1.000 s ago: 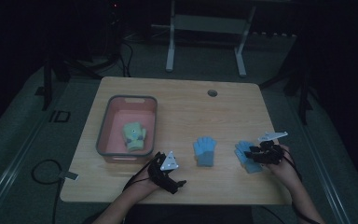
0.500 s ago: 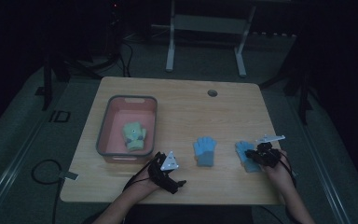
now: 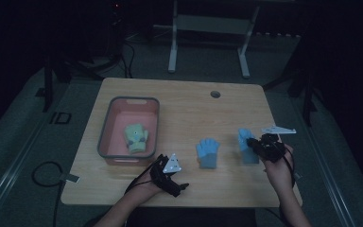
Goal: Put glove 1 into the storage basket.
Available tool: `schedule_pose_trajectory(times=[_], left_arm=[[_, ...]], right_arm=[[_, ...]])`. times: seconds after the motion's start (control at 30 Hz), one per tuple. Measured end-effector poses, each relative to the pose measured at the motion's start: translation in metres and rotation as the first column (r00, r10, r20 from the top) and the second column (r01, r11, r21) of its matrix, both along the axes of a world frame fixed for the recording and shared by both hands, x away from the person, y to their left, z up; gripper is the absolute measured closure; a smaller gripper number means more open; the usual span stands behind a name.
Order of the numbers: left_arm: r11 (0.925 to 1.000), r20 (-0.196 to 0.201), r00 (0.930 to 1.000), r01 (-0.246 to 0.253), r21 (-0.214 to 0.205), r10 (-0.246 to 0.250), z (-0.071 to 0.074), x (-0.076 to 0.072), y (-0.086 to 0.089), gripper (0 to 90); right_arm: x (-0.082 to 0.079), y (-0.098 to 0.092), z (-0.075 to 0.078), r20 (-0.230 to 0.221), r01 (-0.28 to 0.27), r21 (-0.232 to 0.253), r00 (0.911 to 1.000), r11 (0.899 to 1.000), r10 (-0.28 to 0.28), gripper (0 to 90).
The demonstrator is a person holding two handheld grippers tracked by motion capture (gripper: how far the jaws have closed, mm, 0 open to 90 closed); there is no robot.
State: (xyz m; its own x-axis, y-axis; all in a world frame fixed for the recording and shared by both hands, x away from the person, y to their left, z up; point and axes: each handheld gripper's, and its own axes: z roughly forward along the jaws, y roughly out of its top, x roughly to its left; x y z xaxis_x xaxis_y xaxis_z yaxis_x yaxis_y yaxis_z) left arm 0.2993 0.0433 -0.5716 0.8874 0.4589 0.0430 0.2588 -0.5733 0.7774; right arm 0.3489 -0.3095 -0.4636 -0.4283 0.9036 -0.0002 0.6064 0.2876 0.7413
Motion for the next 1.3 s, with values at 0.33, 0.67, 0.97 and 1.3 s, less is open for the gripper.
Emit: schedule_pose_trajectory(times=[0.33, 0.67, 0.97, 1.3], left_arm=[[1.0000, 0.004, 1.0000, 0.004, -0.002, -0.004, 0.000, -0.001, 0.000, 2.4], [1.0000, 0.003, 1.0000, 0.008, 0.000, -0.008, 0.000, -0.001, 0.000, 2.4], [0.9999, -0.005, 0.9999, 0.012, -0.006, -0.012, 0.000, -0.001, 0.000, 2.5], [0.9999, -0.003, 1.0000, -0.001, -0.011, 0.001, 0.000, -0.001, 0.001, 2.4]], right_arm=[[0.009, 0.020, -0.019, -0.033, 0.060, -0.020, 0.9976, 0.998, -0.060, 84.1], [0.024, 0.025, -0.069, -0.140, 0.071, -0.058, 0.9870, 0.996, -0.078, 77.0], [0.022, 0.017, -0.067, -0.115, 0.035, -0.071, 0.9924, 0.997, -0.044, 57.9], [0.021, -0.008, -0.060, -0.098, -0.188, -0.024, 0.9779, 0.982, 0.185, 58.9]])
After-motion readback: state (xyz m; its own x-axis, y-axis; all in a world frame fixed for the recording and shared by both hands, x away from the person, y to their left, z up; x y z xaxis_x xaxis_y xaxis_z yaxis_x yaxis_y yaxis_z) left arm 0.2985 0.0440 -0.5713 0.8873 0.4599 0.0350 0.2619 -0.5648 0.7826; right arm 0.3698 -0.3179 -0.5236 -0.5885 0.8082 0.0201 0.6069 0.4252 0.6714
